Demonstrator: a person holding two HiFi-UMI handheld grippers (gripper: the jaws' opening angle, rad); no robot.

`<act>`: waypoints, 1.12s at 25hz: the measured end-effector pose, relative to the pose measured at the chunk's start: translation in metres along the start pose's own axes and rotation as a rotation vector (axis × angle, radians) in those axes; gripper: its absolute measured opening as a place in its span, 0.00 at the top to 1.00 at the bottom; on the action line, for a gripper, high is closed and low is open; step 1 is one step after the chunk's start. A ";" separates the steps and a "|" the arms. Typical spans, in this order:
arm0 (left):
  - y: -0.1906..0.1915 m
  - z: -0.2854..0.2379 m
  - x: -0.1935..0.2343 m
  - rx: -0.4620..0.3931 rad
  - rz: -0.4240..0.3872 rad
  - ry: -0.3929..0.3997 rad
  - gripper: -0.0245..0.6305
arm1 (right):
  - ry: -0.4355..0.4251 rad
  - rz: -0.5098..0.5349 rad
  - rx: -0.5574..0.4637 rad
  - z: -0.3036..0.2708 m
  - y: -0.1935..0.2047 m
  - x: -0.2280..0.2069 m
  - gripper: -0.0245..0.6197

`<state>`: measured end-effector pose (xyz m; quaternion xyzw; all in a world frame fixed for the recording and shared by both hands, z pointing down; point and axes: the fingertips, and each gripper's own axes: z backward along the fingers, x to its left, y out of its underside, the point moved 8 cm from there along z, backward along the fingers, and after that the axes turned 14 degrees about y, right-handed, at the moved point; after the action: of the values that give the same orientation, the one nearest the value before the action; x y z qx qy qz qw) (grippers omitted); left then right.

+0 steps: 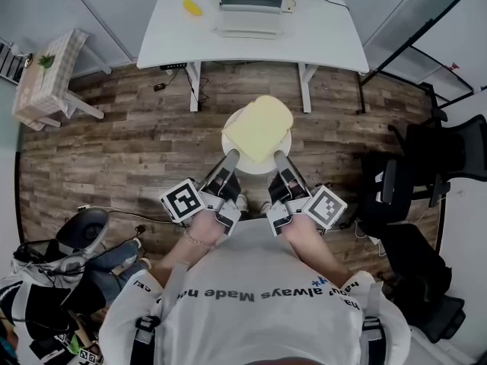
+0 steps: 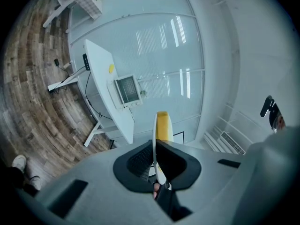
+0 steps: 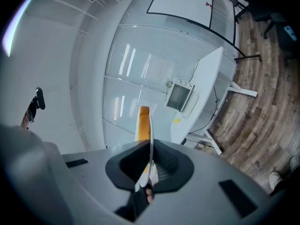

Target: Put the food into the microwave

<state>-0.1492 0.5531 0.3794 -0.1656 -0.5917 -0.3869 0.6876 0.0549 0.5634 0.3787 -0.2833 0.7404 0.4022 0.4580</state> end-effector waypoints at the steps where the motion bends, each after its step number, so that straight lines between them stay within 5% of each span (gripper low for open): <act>1: -0.003 0.002 0.001 0.002 -0.001 0.000 0.93 | -0.001 0.000 -0.003 -0.003 0.002 0.001 0.92; 15: -0.037 -0.007 0.025 -0.009 0.021 -0.005 0.93 | 0.017 0.009 0.007 -0.045 0.002 0.001 0.92; 28: -0.092 -0.111 0.060 0.007 0.024 -0.005 0.93 | 0.020 0.012 0.004 -0.131 -0.084 -0.003 0.92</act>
<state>-0.1403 0.3971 0.3874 -0.1715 -0.5927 -0.3762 0.6912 0.0634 0.4083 0.3863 -0.2819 0.7476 0.4006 0.4485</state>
